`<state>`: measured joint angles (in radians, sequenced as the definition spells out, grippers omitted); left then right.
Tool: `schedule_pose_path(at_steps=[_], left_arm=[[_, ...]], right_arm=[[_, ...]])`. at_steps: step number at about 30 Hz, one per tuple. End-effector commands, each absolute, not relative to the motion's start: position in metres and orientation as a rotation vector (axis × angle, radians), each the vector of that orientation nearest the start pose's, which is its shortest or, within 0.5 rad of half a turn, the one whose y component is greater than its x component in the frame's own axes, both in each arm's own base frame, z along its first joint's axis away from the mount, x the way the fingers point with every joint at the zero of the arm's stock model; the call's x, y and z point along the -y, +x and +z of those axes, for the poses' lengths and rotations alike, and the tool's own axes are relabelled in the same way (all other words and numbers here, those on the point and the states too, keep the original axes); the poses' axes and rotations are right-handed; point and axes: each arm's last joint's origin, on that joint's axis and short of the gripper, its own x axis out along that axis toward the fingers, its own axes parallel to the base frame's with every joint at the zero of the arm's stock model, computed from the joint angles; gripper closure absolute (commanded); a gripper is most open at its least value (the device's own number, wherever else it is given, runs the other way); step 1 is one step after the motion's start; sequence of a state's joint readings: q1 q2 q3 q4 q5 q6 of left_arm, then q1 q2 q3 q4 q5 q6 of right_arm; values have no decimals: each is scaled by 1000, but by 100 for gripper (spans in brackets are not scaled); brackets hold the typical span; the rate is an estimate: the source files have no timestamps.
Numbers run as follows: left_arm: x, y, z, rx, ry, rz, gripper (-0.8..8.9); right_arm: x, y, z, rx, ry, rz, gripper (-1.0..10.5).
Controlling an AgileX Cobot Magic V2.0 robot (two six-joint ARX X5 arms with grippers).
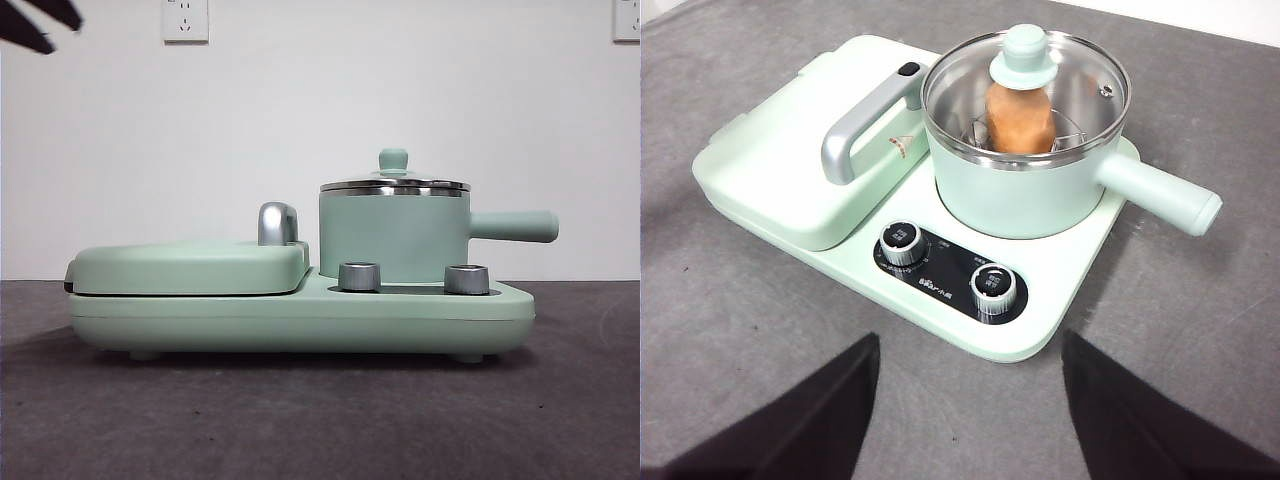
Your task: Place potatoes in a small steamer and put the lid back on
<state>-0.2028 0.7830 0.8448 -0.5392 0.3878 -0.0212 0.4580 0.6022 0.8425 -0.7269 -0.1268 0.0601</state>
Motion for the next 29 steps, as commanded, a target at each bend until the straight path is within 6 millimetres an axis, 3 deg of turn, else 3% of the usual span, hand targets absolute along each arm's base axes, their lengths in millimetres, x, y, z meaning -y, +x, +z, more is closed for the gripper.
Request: schedule_pose_path(at_steps=[1,7,13,14,15,16,29], left_arm=[[38,141,318,-470,-124,-544,628],[30,116,303,-480,-180,-506,629],[29,108,303,-482,-171,-513,639],[29,108,303,-479,-155,-519,745],[29,108,303,-477,-146,-530,797],[29,108,304,-467,-133,-533,805],[29,108,305,-451,-120,-536,807]], right_arm=[[-54,99,326,-502,-15,562,667],[-53,98,325,-517,-17,564,667],[-53,97,324,-527,-18,564,672],[-53,97,324,-524,-17,564,774],[-53,97,324,-524,-19,564,980],[-53,97,324,-518,-24,566,912],[-54,97,325,-523,-5,612,926]])
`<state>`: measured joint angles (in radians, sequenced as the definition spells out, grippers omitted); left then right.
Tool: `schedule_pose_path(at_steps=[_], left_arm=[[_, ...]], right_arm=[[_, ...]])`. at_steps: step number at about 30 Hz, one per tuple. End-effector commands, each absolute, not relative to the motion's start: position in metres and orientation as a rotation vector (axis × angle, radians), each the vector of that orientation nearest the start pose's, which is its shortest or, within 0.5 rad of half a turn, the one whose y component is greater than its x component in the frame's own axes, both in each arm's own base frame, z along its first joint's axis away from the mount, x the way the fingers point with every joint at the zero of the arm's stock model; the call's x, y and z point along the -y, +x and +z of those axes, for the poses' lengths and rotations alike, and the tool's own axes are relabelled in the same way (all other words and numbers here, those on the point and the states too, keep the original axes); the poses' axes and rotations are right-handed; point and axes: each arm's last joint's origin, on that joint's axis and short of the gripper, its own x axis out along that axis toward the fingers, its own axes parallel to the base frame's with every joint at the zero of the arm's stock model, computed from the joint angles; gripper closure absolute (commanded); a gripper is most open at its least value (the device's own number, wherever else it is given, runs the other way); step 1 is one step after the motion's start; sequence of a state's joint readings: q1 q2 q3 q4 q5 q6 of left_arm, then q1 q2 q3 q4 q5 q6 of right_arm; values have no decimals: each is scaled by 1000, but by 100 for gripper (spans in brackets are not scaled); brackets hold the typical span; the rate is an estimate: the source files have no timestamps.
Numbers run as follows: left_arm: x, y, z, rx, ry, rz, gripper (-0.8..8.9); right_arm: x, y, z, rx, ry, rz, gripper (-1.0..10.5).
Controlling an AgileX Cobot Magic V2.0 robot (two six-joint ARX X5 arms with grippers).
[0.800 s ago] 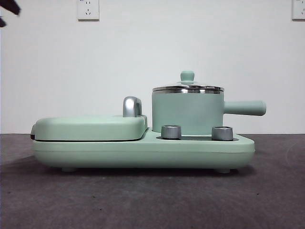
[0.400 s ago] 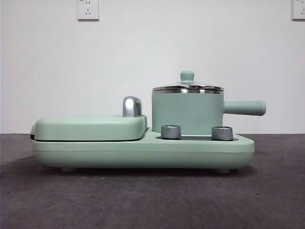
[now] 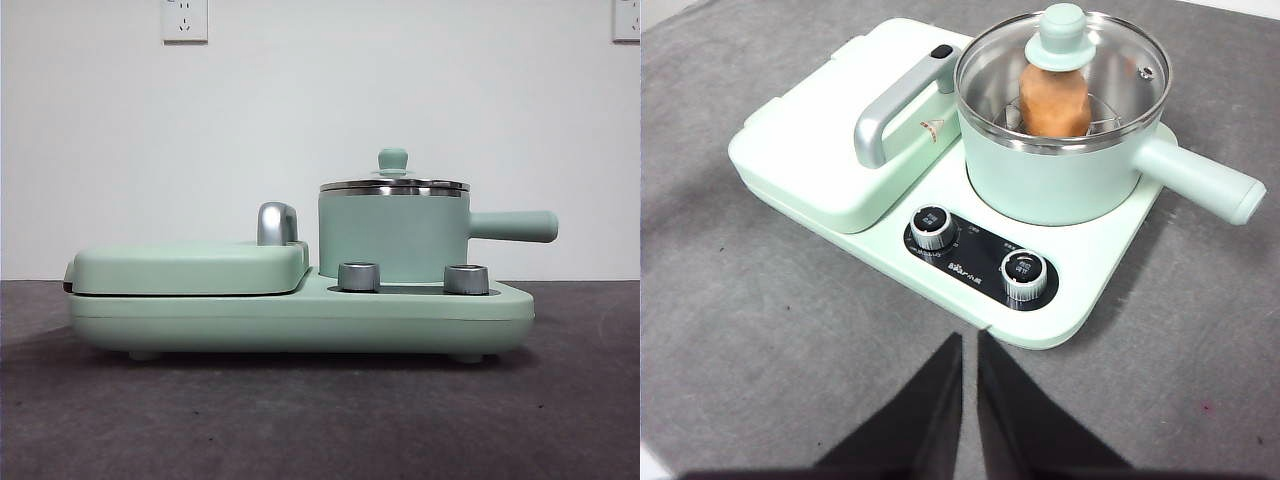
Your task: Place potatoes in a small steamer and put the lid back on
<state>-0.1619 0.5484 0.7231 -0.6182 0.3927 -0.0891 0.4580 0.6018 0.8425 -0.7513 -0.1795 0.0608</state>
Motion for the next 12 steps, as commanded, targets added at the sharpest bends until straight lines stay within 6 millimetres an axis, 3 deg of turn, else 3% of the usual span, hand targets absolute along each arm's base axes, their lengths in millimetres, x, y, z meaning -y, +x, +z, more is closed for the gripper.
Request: schedule_pose_path(at_steps=[1,7,12], left_arm=[[29,108,305,-450,-120,-536,807],[28,105,303,-419,-43,-542,807],[22,107,272,-302,-41,-443,807]], right_arm=[[-54,97,325,-523,-5,612,926],[-54,97,325,-523,-5,612,926],[-54,97,325,-523,-5,612,925]])
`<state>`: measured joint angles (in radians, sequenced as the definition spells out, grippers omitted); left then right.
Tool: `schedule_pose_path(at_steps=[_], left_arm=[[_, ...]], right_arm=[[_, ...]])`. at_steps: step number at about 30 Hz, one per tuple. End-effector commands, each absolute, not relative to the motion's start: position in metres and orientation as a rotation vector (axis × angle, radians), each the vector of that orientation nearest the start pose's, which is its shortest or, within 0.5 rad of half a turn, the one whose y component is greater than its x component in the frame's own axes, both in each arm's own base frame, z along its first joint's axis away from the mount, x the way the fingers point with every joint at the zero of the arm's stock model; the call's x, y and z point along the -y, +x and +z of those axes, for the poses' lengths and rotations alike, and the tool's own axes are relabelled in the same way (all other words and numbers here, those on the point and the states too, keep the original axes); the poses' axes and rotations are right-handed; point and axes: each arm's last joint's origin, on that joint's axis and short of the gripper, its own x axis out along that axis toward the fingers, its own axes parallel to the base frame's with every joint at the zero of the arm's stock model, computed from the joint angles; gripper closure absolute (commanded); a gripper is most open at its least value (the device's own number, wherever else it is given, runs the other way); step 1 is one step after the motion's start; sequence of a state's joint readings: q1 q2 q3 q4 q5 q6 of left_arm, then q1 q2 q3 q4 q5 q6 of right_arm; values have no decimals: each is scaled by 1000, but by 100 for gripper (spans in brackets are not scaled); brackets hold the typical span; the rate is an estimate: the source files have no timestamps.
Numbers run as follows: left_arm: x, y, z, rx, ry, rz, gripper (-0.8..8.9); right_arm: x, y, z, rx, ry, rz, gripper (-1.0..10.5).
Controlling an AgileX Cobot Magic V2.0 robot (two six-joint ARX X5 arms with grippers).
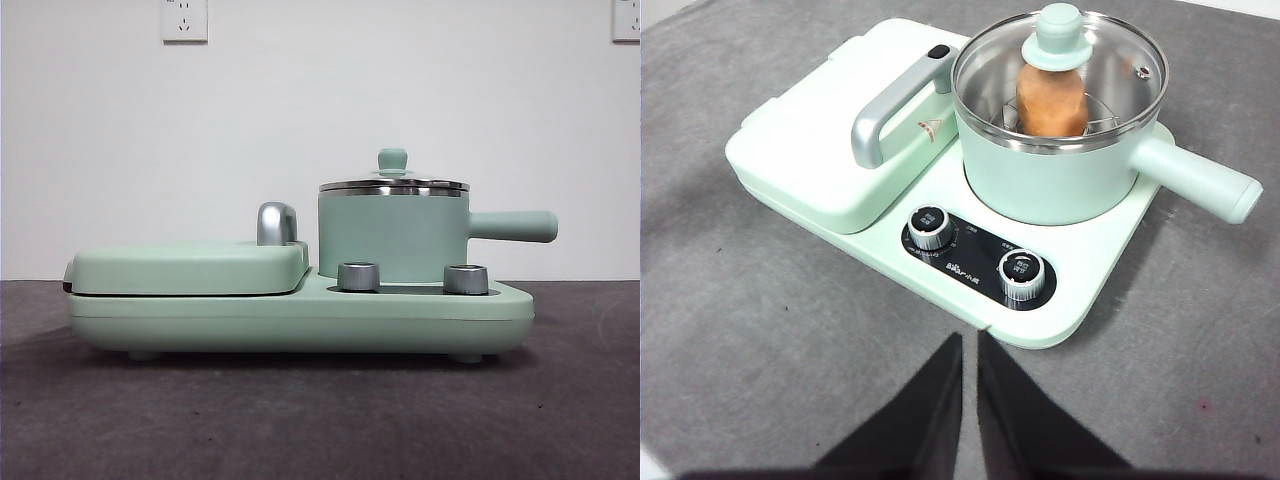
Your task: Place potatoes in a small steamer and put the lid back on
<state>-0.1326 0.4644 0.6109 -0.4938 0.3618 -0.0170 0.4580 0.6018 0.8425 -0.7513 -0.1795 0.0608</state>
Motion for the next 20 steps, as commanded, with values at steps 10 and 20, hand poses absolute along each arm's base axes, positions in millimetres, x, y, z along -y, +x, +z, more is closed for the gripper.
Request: schedule_pose_path(at_steps=[10,20], left_arm=[[5,97,193,-103,-101,-77,807],[2,95,165,-102,-114,-46,807]], right_arm=[[-54,97,325,-523,-5,612,926],[-54,97,325,-522,-5,612,925]])
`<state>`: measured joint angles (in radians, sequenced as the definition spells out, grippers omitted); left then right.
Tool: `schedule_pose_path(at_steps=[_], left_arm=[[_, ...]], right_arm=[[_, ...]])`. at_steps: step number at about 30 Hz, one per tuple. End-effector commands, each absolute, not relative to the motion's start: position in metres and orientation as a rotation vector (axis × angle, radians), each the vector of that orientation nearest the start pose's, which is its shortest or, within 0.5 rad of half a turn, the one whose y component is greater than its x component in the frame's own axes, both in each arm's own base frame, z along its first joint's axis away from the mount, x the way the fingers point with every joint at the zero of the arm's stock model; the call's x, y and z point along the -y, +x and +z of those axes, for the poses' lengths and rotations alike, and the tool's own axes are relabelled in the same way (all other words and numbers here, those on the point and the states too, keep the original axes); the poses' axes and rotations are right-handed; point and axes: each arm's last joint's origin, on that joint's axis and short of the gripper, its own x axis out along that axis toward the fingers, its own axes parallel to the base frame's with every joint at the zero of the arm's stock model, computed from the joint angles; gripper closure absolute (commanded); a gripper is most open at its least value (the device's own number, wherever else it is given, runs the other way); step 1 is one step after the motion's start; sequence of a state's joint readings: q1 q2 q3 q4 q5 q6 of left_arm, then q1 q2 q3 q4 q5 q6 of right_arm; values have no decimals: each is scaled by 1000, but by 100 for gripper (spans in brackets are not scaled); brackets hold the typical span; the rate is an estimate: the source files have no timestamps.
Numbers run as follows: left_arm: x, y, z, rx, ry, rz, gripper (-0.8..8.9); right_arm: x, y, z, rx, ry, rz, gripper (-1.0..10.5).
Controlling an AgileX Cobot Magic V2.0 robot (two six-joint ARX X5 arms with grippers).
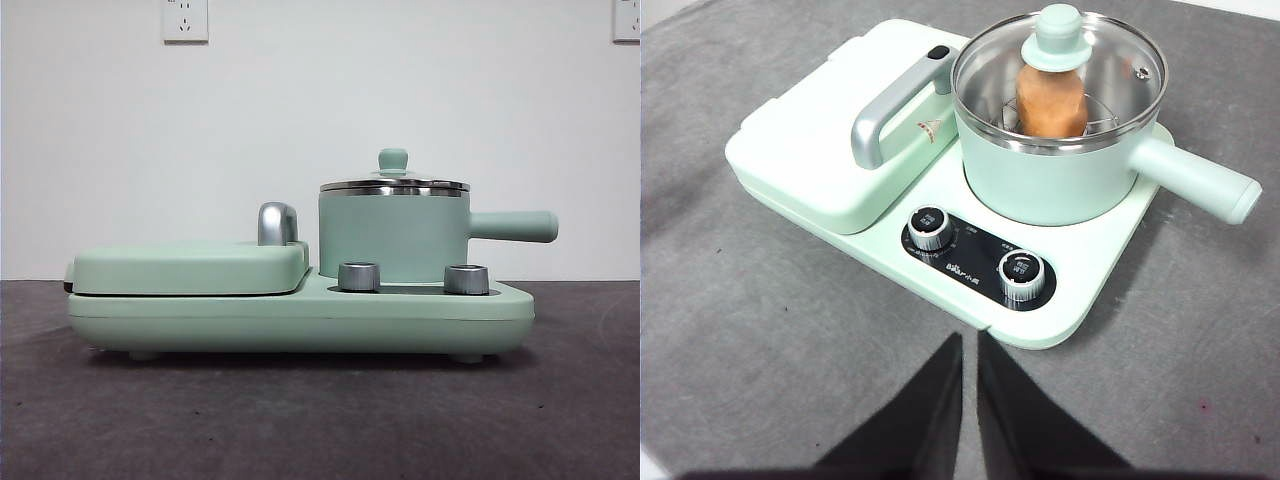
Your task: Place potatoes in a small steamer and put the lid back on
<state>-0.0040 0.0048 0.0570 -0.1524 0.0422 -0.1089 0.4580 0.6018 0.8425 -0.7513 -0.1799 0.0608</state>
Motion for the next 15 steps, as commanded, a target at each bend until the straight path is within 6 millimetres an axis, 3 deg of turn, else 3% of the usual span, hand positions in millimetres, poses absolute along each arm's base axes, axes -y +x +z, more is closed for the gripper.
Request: schedule_pose_path(at_steps=[1,5,15], left_arm=[[2,95,162,-104,-114,-46,807],[2,96,153,-145,-118,-47,807],[2,96,152,-152,-118,-47,807]], right_arm=[[-54,97,325,-521,-5,612,926],[-54,97,325,-519,-4,612,926],[-54,97,325,-519,-4,612,926]])
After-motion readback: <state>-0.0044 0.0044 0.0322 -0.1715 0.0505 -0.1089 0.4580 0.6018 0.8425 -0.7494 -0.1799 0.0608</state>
